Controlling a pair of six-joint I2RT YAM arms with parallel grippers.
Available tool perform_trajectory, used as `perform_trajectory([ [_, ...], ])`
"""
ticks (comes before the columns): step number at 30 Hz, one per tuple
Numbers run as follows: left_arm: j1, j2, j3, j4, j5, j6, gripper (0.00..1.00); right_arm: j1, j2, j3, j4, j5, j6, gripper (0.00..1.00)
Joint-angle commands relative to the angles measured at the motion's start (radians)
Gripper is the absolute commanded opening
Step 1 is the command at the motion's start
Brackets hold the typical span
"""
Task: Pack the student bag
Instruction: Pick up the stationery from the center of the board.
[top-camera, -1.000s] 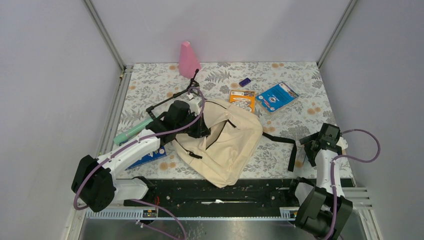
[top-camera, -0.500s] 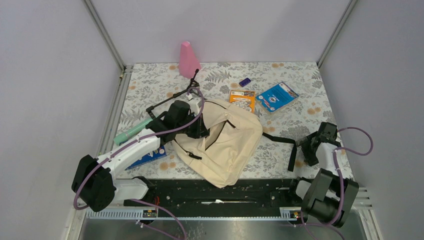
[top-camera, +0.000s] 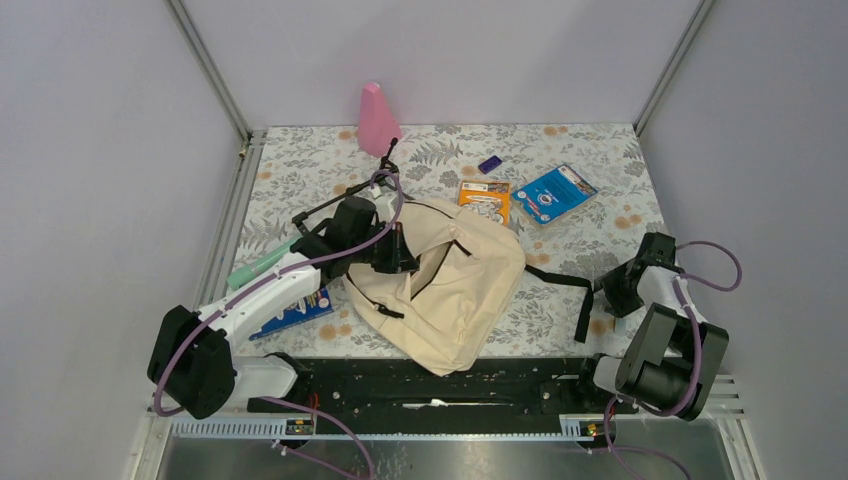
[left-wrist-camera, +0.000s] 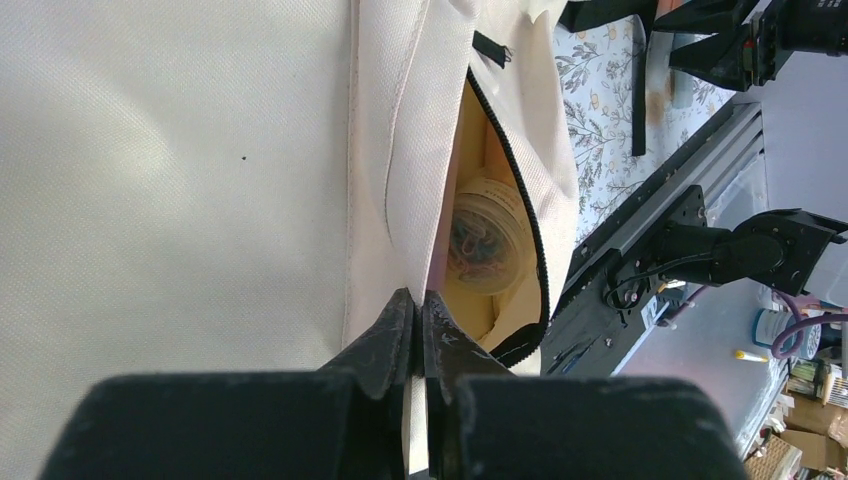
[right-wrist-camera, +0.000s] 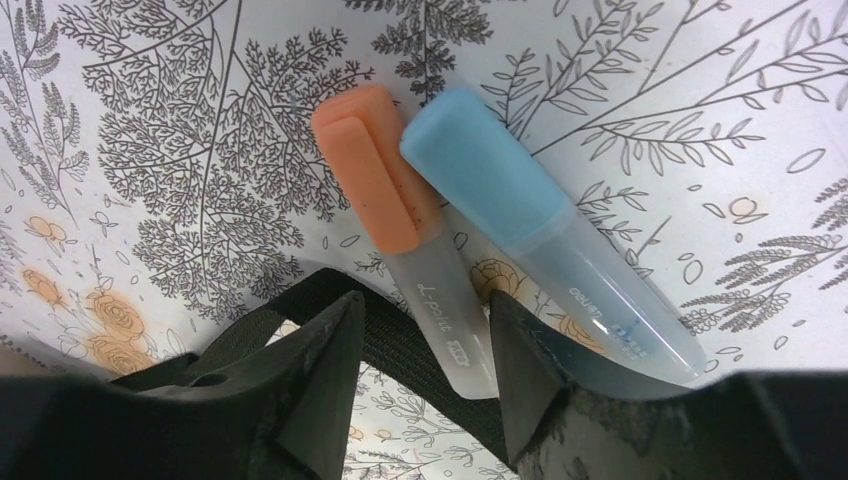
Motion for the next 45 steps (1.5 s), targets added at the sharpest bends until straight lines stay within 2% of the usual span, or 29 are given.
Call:
perform_trajectory([
  [1,0.006,-0.015,0.060,0.069,0.055,-0.019,0.00,0.000,0.026,0.029,0.015,-0.029,-0.044,0.52],
  [6,0.007,-0.009,0.065,0.068,0.073,-0.024,0.00,0.012,0.035,0.032,0.015,-0.026,-0.071,0.32],
  [14,0.018,-0.021,0.065,0.064,0.076,-0.021,0.00,0.030,-0.013,0.060,-0.009,-0.014,-0.080,0.15],
  [19,0.020,-0.025,0.065,0.064,0.079,-0.024,0.00,0.044,-0.093,0.079,-0.004,-0.138,-0.087,0.00],
  [27,0.020,-0.024,0.065,0.063,0.083,-0.025,0.00,0.191,-0.196,0.141,-0.092,-0.147,-0.054,0.00],
  [34,0.020,-0.011,0.065,0.063,0.099,-0.029,0.00,0.516,-0.151,0.236,-0.112,-0.246,0.009,0.00],
  [40,0.020,-0.010,0.066,0.059,0.093,-0.027,0.00,0.775,-0.082,0.398,-0.087,-0.314,0.011,0.00],
  [45,0.021,-0.005,0.070,0.053,0.085,-0.021,0.00,0.928,-0.032,0.471,-0.015,-0.387,0.128,0.00],
])
